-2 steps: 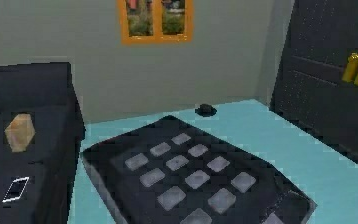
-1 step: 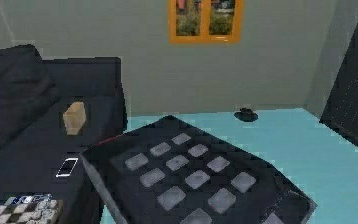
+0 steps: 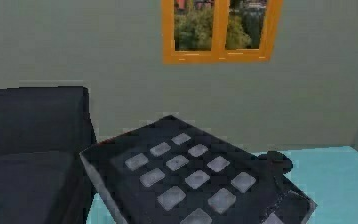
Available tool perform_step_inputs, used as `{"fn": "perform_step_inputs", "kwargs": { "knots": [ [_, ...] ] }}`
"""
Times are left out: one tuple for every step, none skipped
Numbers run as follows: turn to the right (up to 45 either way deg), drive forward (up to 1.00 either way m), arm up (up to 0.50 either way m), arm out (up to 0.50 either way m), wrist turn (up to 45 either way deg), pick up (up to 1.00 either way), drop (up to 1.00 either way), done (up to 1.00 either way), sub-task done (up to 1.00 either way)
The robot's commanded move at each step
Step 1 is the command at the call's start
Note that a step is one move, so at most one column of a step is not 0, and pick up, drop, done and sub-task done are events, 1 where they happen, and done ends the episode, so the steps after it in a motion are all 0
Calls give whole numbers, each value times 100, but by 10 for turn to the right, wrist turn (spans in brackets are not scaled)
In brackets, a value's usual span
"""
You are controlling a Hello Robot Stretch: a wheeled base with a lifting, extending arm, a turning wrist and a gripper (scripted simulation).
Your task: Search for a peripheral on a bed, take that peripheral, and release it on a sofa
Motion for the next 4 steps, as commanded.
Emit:
{"fn": "perform_step_inputs", "kwargs": {
  "knots": [
    [-60,0,0,0,0,0,0,0,0],
    [0,40,0,0,0,0,0,0,0],
    [450,0,0,0,0,0,0,0,0],
    [450,0,0,0,0,0,0,0,0]
  ]
}}
